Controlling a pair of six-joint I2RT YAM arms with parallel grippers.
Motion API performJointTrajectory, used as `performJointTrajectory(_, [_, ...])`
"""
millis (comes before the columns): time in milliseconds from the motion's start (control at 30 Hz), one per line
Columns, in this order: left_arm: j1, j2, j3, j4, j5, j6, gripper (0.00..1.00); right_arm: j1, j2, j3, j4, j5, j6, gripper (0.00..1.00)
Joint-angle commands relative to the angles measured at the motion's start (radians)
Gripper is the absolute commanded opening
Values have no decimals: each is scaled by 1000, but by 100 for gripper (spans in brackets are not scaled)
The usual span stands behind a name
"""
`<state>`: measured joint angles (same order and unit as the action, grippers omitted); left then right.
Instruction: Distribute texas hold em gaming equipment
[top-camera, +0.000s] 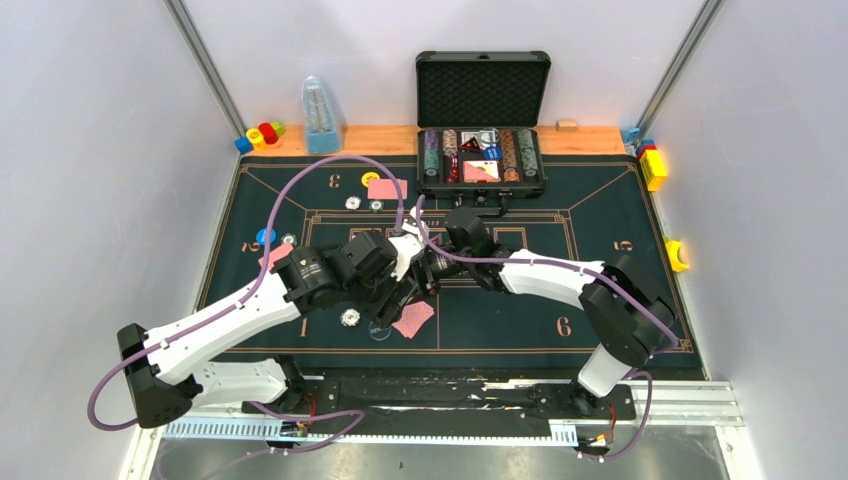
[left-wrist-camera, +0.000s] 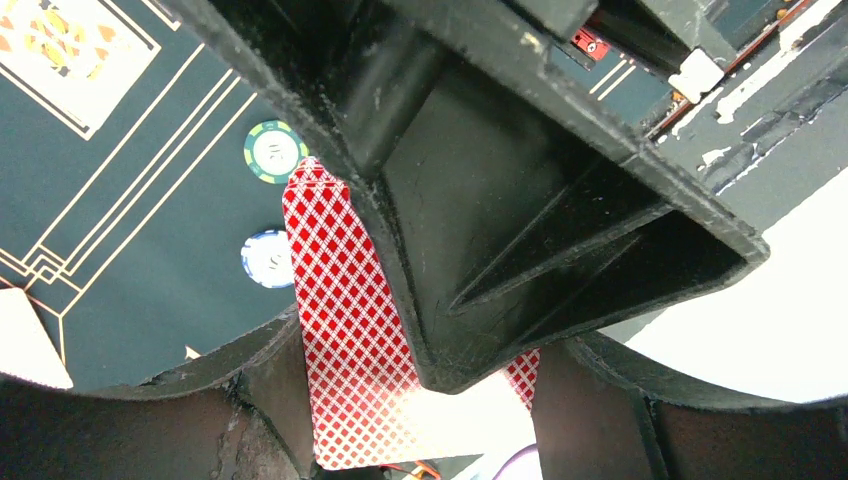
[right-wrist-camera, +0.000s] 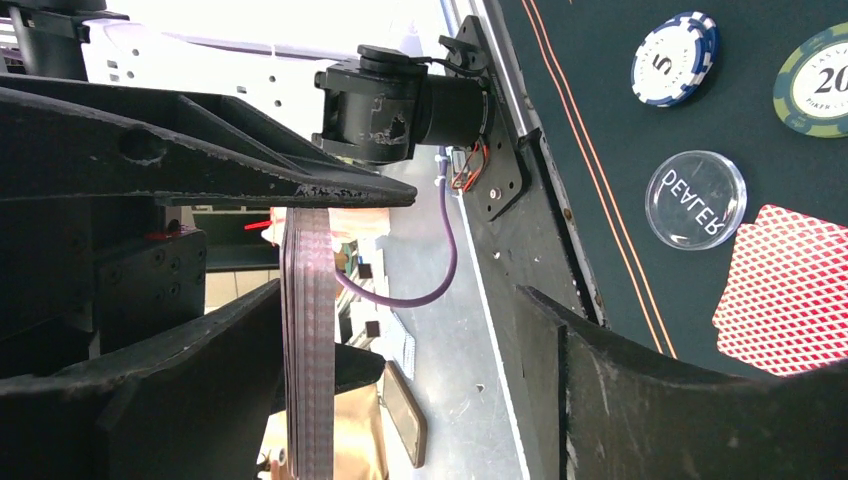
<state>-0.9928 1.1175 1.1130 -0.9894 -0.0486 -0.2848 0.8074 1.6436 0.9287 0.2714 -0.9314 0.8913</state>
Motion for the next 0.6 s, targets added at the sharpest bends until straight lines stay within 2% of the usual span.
performJointTrajectory(0, [2,-21,0,42,7,15,0,4,9,33,34,-24,23,79])
performJointTrajectory(300, [2,-27,0,42,6,15,0,-7,-44,25,-61,39,-27,68])
performJointTrajectory(567, [2,-33,0,42,7,15,0,-45,-94,6,-99,63,-34,65])
